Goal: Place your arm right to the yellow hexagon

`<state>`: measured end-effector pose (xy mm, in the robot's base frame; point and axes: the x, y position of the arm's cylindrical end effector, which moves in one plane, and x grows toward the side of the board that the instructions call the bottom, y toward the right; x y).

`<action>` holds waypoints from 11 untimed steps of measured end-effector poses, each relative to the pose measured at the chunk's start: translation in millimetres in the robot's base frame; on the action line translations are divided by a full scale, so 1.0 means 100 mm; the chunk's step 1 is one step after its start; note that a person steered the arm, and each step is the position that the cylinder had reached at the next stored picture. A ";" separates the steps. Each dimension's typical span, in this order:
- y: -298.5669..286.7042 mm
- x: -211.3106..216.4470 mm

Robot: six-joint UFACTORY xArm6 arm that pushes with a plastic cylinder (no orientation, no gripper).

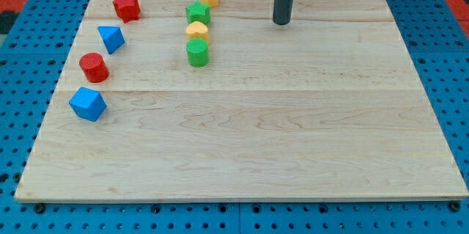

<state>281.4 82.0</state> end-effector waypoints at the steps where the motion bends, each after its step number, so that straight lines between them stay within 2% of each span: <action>1: 0.00 0.00; 6: -0.06 -0.02; 7: -0.13 -0.11; 9: -0.42 -0.80; 11: -0.95 -0.88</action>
